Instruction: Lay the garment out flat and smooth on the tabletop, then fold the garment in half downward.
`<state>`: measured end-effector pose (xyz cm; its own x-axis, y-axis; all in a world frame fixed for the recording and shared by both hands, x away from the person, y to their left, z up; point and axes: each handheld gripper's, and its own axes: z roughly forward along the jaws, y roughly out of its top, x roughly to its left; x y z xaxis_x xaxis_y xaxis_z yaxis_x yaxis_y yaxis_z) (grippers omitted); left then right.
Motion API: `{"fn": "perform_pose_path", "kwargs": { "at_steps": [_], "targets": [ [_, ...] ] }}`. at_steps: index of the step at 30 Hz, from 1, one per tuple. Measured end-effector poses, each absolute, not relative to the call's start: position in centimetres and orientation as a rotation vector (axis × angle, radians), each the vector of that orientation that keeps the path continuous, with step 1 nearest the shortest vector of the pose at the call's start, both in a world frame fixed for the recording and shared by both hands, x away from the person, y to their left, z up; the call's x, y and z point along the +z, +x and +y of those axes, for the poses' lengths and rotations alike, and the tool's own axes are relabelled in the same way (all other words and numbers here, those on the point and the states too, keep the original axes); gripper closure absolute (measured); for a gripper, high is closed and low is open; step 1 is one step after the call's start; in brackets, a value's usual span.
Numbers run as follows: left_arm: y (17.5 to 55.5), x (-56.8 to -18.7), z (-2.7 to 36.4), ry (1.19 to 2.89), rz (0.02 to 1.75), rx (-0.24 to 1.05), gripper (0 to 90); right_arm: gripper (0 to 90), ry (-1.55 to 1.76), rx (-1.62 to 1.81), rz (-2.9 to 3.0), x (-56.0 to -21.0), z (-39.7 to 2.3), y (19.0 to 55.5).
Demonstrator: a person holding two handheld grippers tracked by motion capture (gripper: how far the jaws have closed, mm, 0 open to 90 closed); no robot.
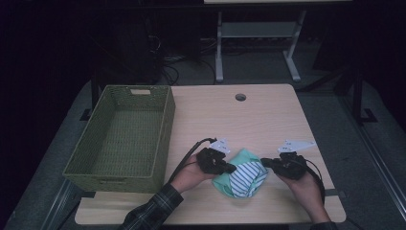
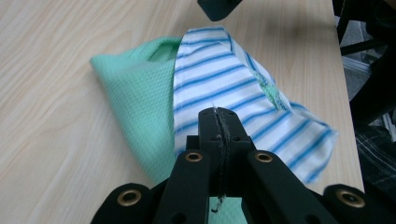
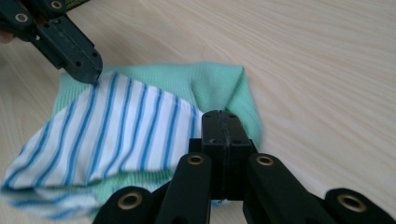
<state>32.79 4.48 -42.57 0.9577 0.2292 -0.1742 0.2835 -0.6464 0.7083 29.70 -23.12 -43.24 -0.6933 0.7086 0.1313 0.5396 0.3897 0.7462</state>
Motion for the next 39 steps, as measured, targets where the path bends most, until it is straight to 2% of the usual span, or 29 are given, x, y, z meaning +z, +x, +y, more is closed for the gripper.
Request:
{"fn": "perform_pose_path", "kwargs": {
  "at_steps": [9, 17, 30, 39],
  "targets": [
    [32.3, -42.9, 6.4, 2.304, 0.395, -0.074, 88.9, 89.6, 1.069, 1.213, 2.471, -42.9, -20.1, 31.8],
    [32.4, -43.6, 6.1, 2.319, 0.406, -0.09, 88.9, 89.7, 1.066, 1.188, 2.517, -44.4, -18.2, 33.4],
    [32.0, -45.1, 5.1, 2.436, 0.378, -0.045, 89.4, 89.7, 1.07, 1.102, 2.573, -46.4, -17.1, 34.3],
    [32.0, -45.1, 5.0, 2.456, 0.383, -0.035, 89.5, 89.7, 1.076, 1.063, 2.588, -46.3, -16.9, 34.4]
  ]
}}
